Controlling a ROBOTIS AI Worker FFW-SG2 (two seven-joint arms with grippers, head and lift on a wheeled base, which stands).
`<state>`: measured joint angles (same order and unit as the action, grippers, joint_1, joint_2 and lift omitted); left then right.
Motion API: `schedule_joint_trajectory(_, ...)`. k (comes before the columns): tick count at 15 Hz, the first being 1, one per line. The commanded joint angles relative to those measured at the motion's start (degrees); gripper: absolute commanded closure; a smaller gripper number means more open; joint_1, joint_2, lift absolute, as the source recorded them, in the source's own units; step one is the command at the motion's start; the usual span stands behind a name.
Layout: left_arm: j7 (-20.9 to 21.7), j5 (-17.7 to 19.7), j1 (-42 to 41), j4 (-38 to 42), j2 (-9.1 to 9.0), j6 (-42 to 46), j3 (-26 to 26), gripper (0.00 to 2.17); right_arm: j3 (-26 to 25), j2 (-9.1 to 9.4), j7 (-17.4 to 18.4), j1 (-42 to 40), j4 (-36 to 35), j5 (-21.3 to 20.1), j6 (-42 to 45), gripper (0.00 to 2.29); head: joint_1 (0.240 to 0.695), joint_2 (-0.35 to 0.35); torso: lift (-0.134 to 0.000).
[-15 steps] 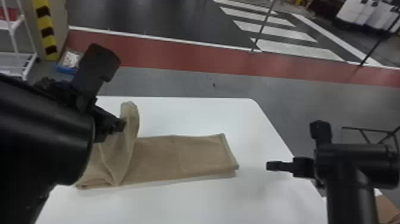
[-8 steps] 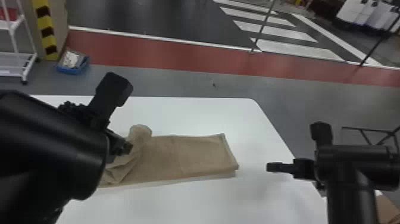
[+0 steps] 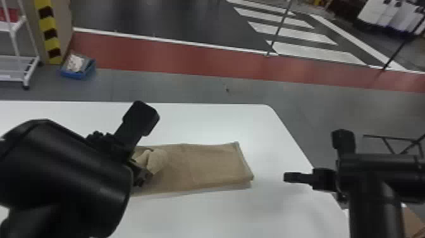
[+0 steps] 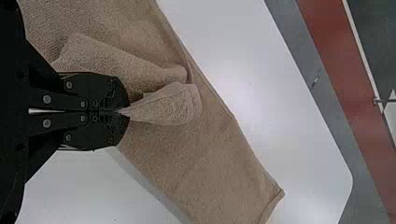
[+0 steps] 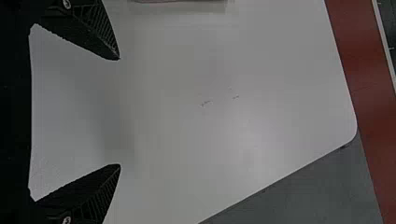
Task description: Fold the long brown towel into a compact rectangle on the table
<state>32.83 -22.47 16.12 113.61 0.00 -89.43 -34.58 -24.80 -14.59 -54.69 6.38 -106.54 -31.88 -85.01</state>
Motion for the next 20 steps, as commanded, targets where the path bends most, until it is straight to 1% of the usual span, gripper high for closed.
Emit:
schedule_joint_trajectory(1, -0.7, 1.9, -1.6, 1.5, -0.15, -0.6, -1.5, 0.19, -0.2, 0.00, -0.2, 0.0, -0.4, 0.5, -0.7, 0.05, 0.695, -0.350, -0.125)
schedule_joint_trajectory(2, -0.8, 2.1, -2.2, 2.7, -0.15, -0.6, -1.7, 0.02, -1.2, 0.00, -0.2, 0.0, -1.5, 2.4, -3.0, 0.05, 0.695, -0.350, -0.125)
schedule_joint_trajectory(3, -1.0, 2.3, -2.7, 3.5, -0.15, -0.6, -2.0, 0.02, -1.5, -0.09, -0.7, 0.2, -2.8, 4.2, -5.1, 0.05, 0.695, -0.350, -0.125)
schedule_joint_trajectory(6, -2.8, 3.9, -3.4, 5.9, -0.15, -0.6, -2.0, 0.02, -1.3, -0.18, -1.1, -0.1, -7.2, 5.9, -5.1, 0.05, 0.695, -0.350, -0.125)
schedule_joint_trajectory(8, -2.9, 3.8, -4.2, 8.0, -0.15, -0.6, -1.4, 0.03, -1.0, 0.53, -1.1, -0.1, -8.9, 8.2, -5.1, 0.05, 0.695, -0.350, -0.125)
schedule_joint_trajectory(10, -1.5, 3.8, -5.1, 10.8, -0.15, -0.6, 2.8, 0.03, 0.3, 3.25, -1.0, -1.0, -12.0, 9.3, -5.1, 0.06, 0.695, -0.350, -0.125)
schedule_joint_trajectory(13, 3.6, 4.1, -6.2, 15.2, -0.15, -0.6, 12.4, 0.03, 4.9, 8.26, -0.9, -3.9, -19.3, 9.3, -5.1, 0.06, 0.695, -0.350, -0.125)
schedule_joint_trajectory(14, 4.7, 5.0, -6.6, 16.4, -0.15, -0.6, 15.6, 0.03, 6.9, 9.14, -0.7, -5.2, -21.4, 9.2, -5.1, 0.07, 0.695, -0.350, -0.125)
schedule_joint_trajectory(15, 6.0, 5.6, -7.0, 17.8, -0.15, -0.6, 19.0, 0.03, 9.8, 9.32, -0.6, -6.8, -23.8, 8.3, -5.1, 0.08, 0.695, -0.350, -0.125)
schedule_joint_trajectory(16, 6.5, 7.3, -7.1, 18.9, -0.15, -0.6, 22.0, 0.03, 13.7, 9.32, -0.4, -8.3, -26.5, 6.4, -5.1, 0.08, 0.695, -0.350, -0.125)
schedule_joint_trajectory(17, 6.5, 8.9, -7.2, 19.6, -0.15, -0.6, 24.6, 0.03, 17.5, 9.32, -0.3, -9.4, -28.5, 3.5, -5.1, 0.08, 0.695, -0.324, -0.125)
schedule_joint_trajectory(19, 6.5, 12.8, -7.8, 21.0, -0.15, -0.6, 31.5, 0.03, 26.8, 9.23, 0.1, -12.3, -30.7, -6.8, -5.1, 0.08, 0.695, -0.260, -0.125)
schedule_joint_trajectory(20, 6.5, 14.5, -7.8, 21.2, -0.15, -0.6, 34.0, 0.03, 31.0, 9.14, 0.1, -13.9, -30.9, -12.3, 0.0, 0.09, 0.695, -0.228, -0.125)
